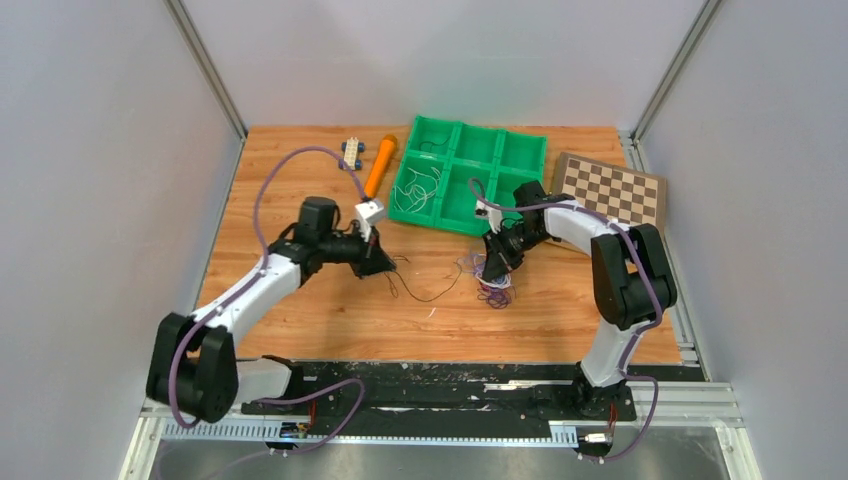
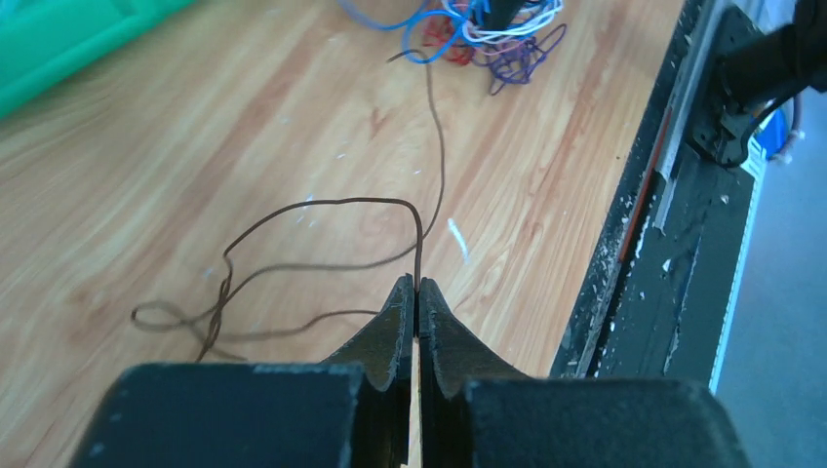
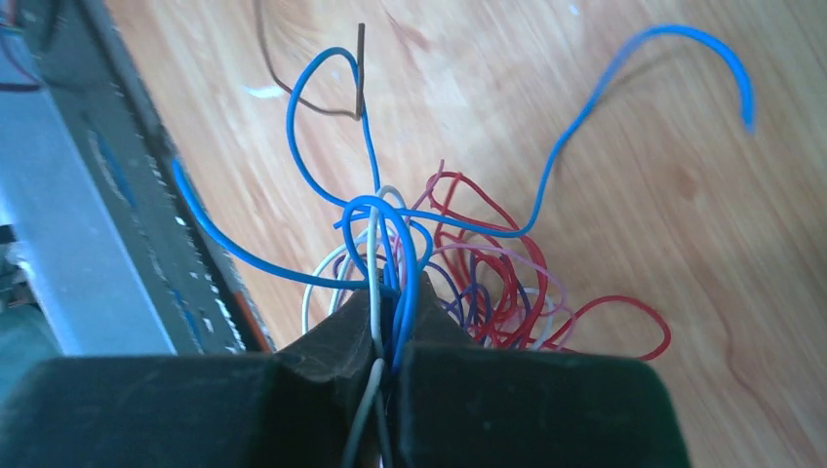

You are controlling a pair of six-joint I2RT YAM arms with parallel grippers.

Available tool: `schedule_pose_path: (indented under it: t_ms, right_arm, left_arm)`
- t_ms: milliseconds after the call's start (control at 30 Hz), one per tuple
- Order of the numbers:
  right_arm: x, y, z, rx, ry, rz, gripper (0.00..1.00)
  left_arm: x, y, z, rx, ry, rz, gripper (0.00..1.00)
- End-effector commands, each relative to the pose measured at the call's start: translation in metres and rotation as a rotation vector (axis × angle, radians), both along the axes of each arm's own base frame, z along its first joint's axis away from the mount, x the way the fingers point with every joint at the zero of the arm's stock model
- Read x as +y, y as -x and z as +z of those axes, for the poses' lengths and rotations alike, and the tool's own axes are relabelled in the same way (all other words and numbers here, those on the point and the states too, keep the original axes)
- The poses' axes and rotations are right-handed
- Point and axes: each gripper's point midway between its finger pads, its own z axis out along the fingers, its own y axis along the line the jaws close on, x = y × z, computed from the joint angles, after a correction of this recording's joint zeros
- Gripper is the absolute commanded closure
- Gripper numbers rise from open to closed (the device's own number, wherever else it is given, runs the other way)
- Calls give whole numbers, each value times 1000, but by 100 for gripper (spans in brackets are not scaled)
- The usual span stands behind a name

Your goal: Untangle the cables

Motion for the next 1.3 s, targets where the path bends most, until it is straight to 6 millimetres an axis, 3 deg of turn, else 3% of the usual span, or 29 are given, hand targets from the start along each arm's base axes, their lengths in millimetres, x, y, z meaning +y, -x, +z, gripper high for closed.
schedule_pose_path:
  t_ms: [0,100,167,200,333,433,600,667,800,933,967,1033,1100,1133,1167,1200,1233,1267]
  right_arm:
    - [31,-4,37,17,-162,14,100]
    - [27,-5,36,6,-141,5,100]
    - [25,-3,36,0,-132,2,100]
    - [24,-1,35,3,-130,1,100]
    - [23,5,34,12,-132,1,100]
    - [23,4,35,4,-133,2,100]
    - [24,3,37,1,-141,0,100]
    - [24,2,36,8,-144,-5,100]
    - [23,-1,35,22,-147,-25,100]
    - [15,-6,31,22,-136,-50,100]
    - [11,-7,29,20,-126,-58,100]
    - [-1,-10,23,11,-94,-77,100]
    - [-20,-15,13,-19,-33,-97,100]
    - [-31,-18,10,-31,-8,-113,100]
    - [-41,-21,8,-38,8,-129,100]
    - [-53,-25,7,-43,16,-156,100]
    - [-59,-27,8,-45,19,-169,100]
    - [-63,-29,9,-44,14,-184,100]
  left_arm:
    - [-52,-15,-13,-82,3,-115,95]
    - [-73,-22,-35,-63,-68,-136,87]
    - [-90,-21,-54,-57,-123,-178,73]
    - [-93,-25,-56,-89,-150,-184,59]
    - [-111,-12,-68,-97,-179,-256,35]
    - [-117,0,-79,-45,-179,-289,29]
    - [-122,-3,-95,-17,-216,-255,22]
    - [-125,-3,-97,-22,-224,-246,25]
    - [-129,-6,-106,-63,-282,-203,41]
    - [-123,-13,-102,-81,-325,-141,73]
    - [-120,-14,-99,-93,-334,-134,86]
    - [-112,-14,-85,-114,-335,-131,99]
    - [-96,-17,-64,-105,-302,-116,100]
    - [-77,-23,-51,-84,-287,-79,100]
    - [-75,-18,-38,-65,-233,-116,100]
    - [-55,-23,-29,-41,-223,-88,100]
    - [-55,-22,-11,-39,-168,-128,100]
    - [-39,-19,-7,-17,-184,-139,100]
